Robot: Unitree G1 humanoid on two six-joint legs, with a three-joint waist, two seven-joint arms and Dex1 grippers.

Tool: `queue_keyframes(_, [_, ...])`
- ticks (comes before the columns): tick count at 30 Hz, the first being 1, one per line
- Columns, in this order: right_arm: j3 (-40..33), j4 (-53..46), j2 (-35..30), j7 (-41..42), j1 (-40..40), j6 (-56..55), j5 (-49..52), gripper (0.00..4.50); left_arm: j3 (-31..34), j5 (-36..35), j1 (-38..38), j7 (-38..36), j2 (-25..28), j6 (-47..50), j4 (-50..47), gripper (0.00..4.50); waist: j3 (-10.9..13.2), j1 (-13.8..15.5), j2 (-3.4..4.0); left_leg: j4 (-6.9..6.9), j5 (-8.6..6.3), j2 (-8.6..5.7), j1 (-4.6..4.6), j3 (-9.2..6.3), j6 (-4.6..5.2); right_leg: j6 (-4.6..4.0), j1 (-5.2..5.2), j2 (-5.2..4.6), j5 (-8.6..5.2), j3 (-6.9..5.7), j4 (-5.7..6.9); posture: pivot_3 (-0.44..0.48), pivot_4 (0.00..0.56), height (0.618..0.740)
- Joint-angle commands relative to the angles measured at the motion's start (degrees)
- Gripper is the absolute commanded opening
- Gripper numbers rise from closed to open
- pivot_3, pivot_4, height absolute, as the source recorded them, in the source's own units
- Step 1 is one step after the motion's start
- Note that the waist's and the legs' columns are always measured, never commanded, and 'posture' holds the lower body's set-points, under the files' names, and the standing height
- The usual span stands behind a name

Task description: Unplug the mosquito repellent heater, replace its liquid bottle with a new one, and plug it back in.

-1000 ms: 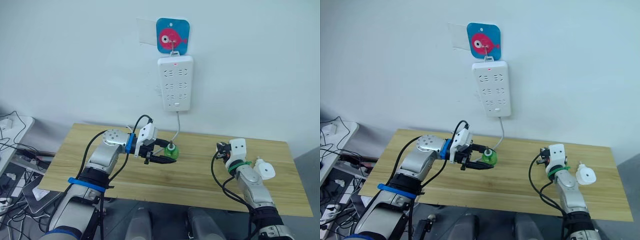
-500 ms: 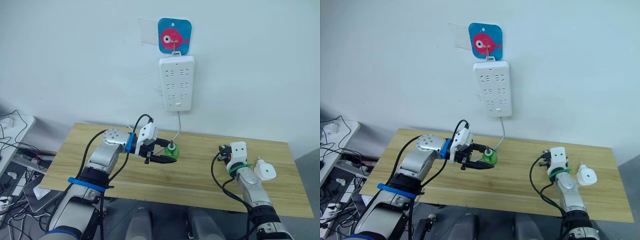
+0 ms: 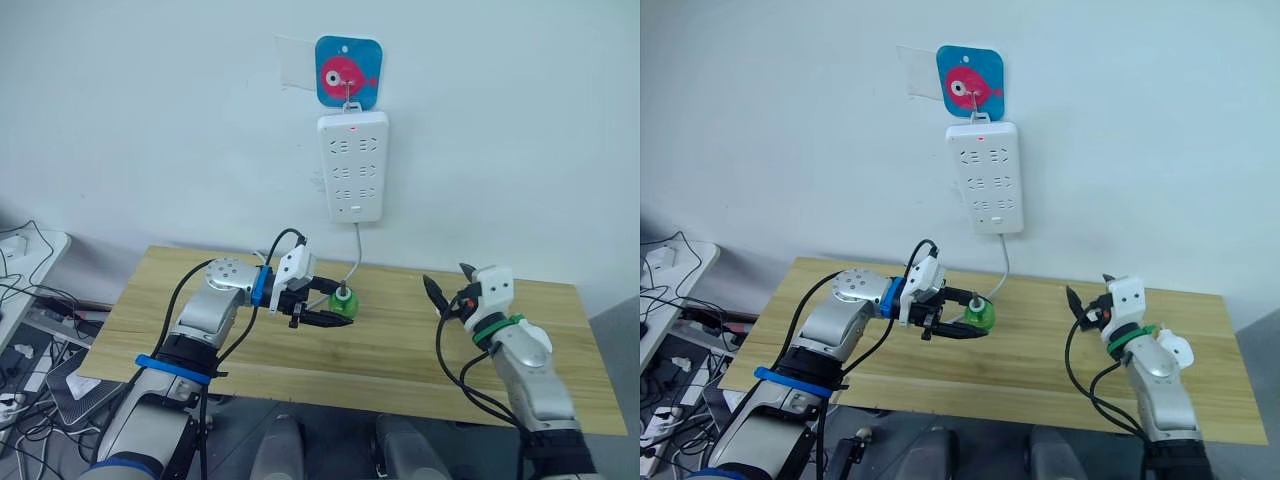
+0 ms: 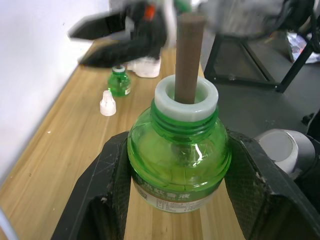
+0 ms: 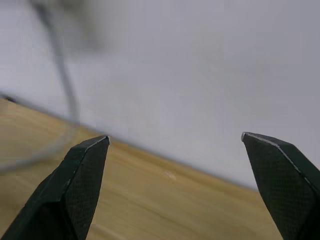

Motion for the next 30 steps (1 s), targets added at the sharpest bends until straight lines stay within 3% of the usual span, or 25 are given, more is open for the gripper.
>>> queue_keyframes(1, [1.06,-11.31,-5.69,7.24,0.05,10.22,8.92,3.57,0.30,-0.49,-1.50,-0.41,-0.22,-0.75,-0.29,2.25,-0.01,0.04,-0.01,0.00,0.00,-0.01,0.00,-0.02,0.00,0.00,0.02,0.00,0.00,-0.03,-0.03,0.042,0.149,0.740])
queue_keyframes(3, [1.66,-14.43,-8.06,9.39,0.03,14.06,12.17,2.84,0.28,-0.52,-1.65,-0.61,-0.23,-0.86,-0.13,2.25,-0.01,0.04,-0.01,0.00,0.00,-0.01,-0.02,-0.07,0.00,0.01,0.04,0.00,0.00,-0.09,-0.08,0.039,0.148,0.740])
queue_keyframes(9, [4.27,-20.52,-10.91,12.17,-3.25,23.42,20.70,2.84,0.02,-0.51,-2.39,-1.28,-0.51,-1.46,0.34,2.25,-0.01,-0.15,-0.01,0.01,0.00,-0.02,-0.02,-0.07,0.01,0.01,0.03,0.01,0.00,-0.08,-0.07,0.039,0.145,0.740])
queue_keyframes(30, [14.76,-10.34,-3.02,13.62,-13.32,19.79,10.79,2.84,0.01,-1.24,-0.68,-1.51,-0.40,0.33,-4.69,2.25,-0.01,0.11,-0.02,0.02,0.00,-0.01,-0.06,-0.14,0.00,0.01,0.02,0.02,0.00,-0.18,-0.08,0.079,0.140,0.740])
